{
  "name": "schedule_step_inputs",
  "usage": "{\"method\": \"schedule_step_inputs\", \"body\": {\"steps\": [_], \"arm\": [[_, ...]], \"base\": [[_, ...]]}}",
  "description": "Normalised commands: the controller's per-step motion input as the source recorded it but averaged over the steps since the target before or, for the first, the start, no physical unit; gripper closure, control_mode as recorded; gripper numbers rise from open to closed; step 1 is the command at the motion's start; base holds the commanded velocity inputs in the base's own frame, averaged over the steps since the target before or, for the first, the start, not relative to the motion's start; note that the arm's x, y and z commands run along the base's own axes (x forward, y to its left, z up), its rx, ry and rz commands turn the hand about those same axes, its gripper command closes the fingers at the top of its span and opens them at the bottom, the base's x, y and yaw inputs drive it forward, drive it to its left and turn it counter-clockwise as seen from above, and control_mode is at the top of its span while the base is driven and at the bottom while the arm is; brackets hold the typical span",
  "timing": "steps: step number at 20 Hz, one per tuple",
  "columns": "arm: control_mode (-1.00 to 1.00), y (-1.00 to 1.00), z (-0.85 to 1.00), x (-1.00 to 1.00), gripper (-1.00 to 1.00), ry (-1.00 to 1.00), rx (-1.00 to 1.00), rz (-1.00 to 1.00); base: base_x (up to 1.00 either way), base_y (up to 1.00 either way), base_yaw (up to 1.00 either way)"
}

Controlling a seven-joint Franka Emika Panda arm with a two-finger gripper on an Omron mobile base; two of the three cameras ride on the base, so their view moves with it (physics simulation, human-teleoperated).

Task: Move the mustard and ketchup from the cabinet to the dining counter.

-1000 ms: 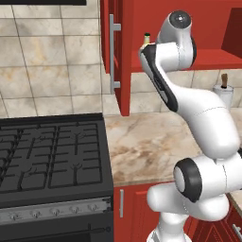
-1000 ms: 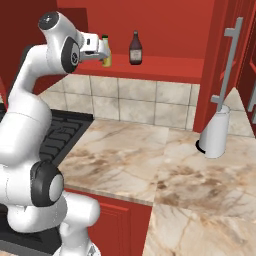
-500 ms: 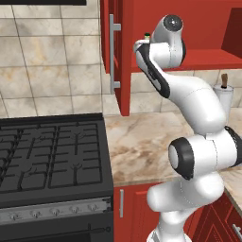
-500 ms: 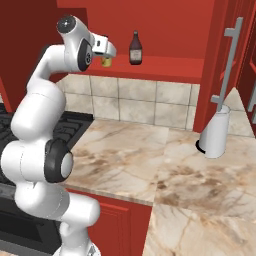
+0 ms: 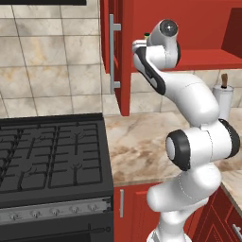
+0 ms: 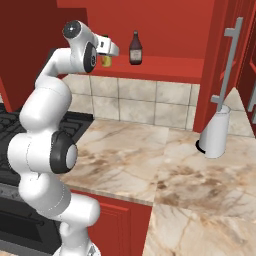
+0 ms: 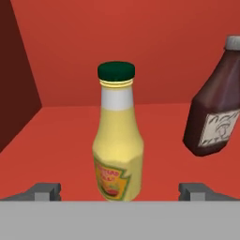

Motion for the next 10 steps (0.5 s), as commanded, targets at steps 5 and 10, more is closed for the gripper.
{"method": "schedule_step_inputs", "body": {"steps": [5,10], "arm": [[-1.00,0.00,-0.08,0.03,-1.00,0.00,0.00,0.00],[-1.00,0.00,0.00,0.14,-1.00,0.00,0.00,0.00]], "base": [[0.00,0.00,0.00],[0.00,0.00,0.00]]}}
